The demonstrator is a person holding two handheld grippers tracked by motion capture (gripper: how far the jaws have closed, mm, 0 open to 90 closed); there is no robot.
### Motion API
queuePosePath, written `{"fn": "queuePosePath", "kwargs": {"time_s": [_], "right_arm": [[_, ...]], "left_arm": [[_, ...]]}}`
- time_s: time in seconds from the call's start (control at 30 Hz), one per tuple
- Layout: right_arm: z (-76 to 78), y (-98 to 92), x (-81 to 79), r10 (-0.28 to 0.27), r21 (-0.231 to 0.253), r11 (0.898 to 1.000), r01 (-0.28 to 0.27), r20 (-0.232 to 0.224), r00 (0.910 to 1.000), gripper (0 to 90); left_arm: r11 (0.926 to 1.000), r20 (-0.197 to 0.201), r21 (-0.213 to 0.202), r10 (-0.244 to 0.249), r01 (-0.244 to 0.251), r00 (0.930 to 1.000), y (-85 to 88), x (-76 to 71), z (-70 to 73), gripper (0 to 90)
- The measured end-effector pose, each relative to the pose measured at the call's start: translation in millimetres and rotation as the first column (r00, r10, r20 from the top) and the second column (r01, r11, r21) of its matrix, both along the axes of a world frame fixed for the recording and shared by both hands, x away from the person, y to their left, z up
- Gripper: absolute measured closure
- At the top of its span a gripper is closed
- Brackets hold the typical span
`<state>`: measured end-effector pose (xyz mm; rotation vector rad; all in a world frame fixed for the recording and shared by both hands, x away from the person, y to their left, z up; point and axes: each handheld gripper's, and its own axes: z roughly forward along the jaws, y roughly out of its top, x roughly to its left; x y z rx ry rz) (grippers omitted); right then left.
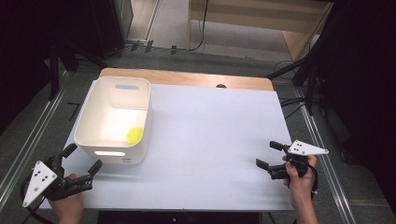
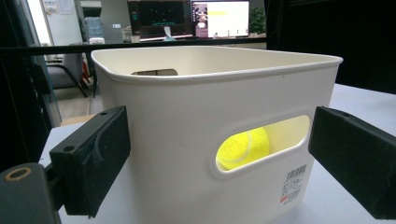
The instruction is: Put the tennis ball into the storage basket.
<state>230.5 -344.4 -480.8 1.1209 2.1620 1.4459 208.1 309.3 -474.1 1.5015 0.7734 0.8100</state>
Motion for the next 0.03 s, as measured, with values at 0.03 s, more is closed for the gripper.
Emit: {"fn": "queuePosePath", "kwargs": {"time_s": [0.03], "right_arm": [[0.0, -0.3, -0.5, -0.003, 0.010, 1.000, 0.003, 0.012, 0.9999, 1.5]], "left_arm": [[1.0000, -0.001, 0.004, 0.002, -0.002, 1.0000, -0.1, -0.3, 0.1, 5.8]]}}
